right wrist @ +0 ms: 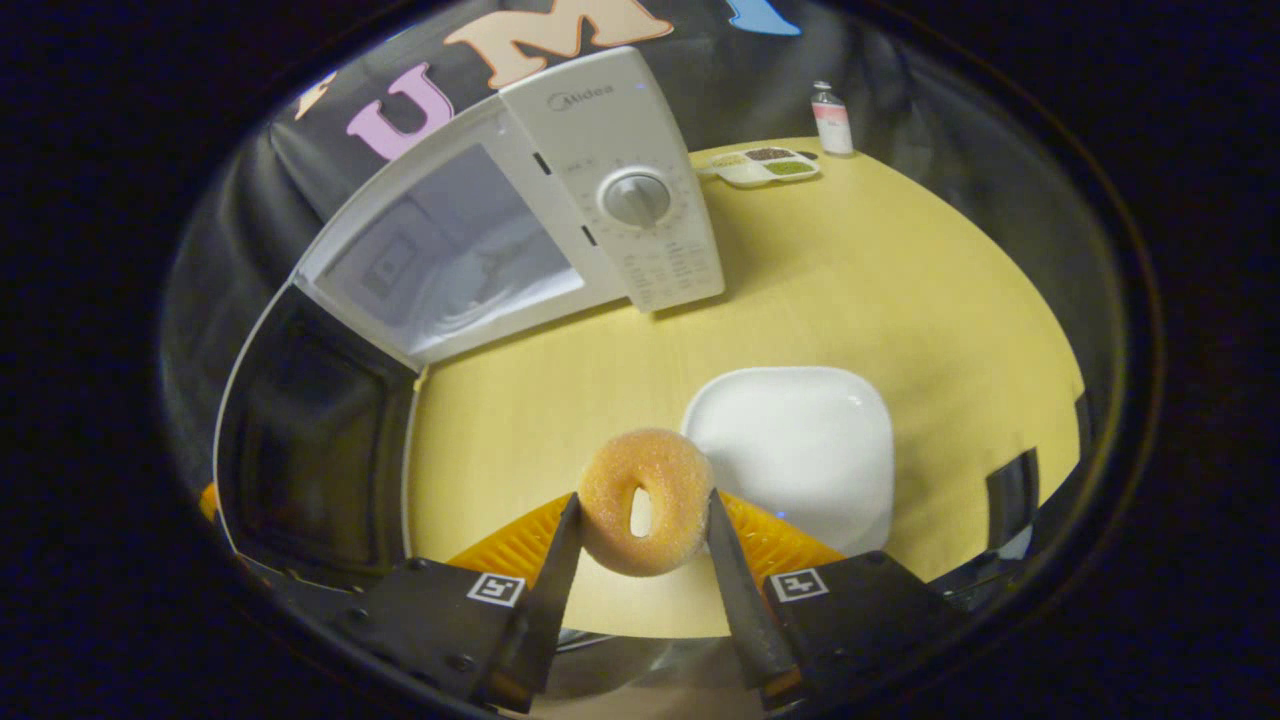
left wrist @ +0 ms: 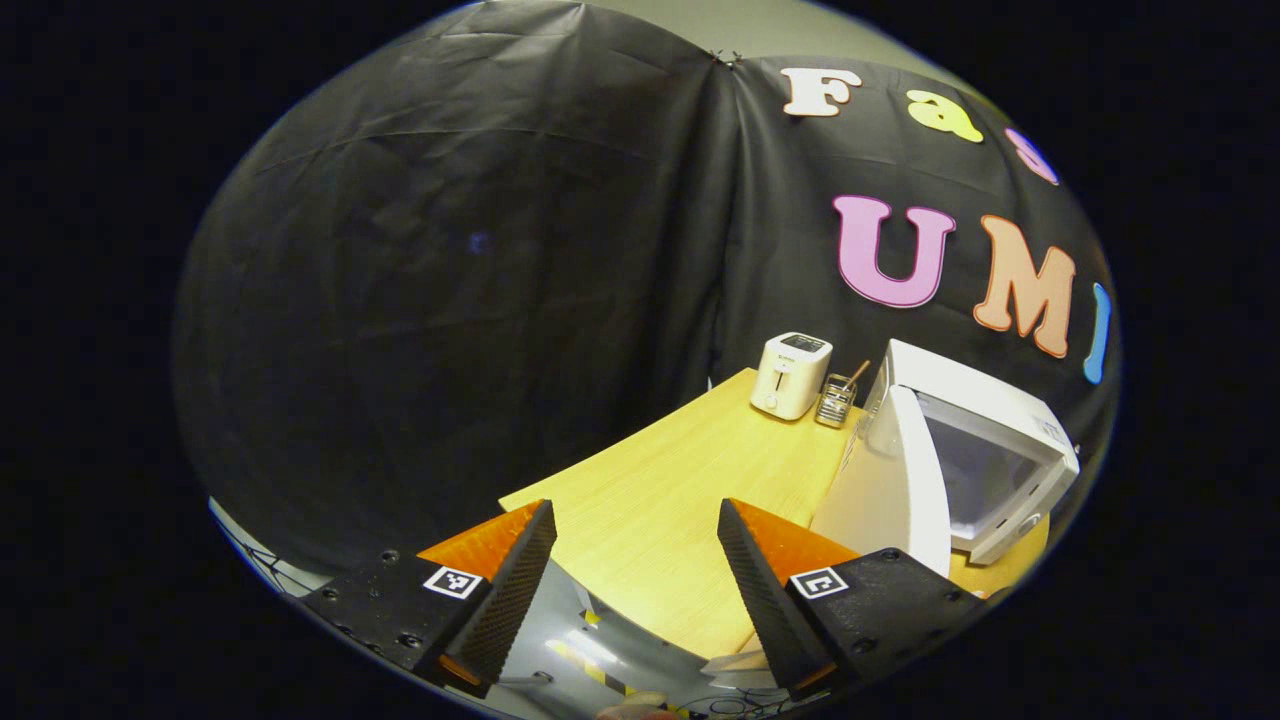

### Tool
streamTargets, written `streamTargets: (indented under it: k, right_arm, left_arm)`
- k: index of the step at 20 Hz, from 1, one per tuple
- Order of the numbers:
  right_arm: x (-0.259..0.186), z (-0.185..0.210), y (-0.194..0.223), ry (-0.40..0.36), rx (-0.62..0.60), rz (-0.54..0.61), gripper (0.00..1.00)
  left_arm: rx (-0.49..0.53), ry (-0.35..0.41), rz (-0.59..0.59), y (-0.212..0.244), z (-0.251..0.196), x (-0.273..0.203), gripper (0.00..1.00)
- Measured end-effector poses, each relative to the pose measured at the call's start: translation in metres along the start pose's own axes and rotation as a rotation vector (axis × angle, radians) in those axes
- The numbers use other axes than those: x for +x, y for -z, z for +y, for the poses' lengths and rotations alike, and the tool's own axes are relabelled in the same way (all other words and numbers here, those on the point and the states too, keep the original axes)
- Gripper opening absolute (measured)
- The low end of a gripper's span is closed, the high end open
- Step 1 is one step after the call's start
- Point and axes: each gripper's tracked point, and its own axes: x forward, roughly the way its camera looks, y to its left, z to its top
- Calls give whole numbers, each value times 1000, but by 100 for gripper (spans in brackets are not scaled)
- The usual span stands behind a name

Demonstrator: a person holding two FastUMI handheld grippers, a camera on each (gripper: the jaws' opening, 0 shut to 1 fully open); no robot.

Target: Open the microwave oven with the left hand, put the food in, and close the microwave oven.

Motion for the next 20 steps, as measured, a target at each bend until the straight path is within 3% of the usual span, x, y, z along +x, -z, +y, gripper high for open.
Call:
streamTargets:
  k: [5, 10, 11, 13, 14, 20]
  right_arm:
    - [10, 75, -5, -119, 119, -54, 67]
    - [30, 145, -24, -210, 193, -113, 67]
    - [38, 155, -30, -215, 198, -130, 74]
    - [54, 171, -43, -219, 203, -169, 73]
    - [61, 177, -49, -216, 205, -191, 67]
    - [102, 188, -104, -173, 268, -386, 67]
  left_arm:
    - [29, 122, 40, 7, -13, 21, 96]
    - [53, 184, 76, 17, -8, 33, 96]
    - [60, 190, 82, 18, -7, 35, 96]
    - [77, 201, 89, 20, -5, 38, 96]
    - [83, 212, 93, 20, -6, 40, 96]
    - [104, 261, 146, 31, -14, 52, 96]
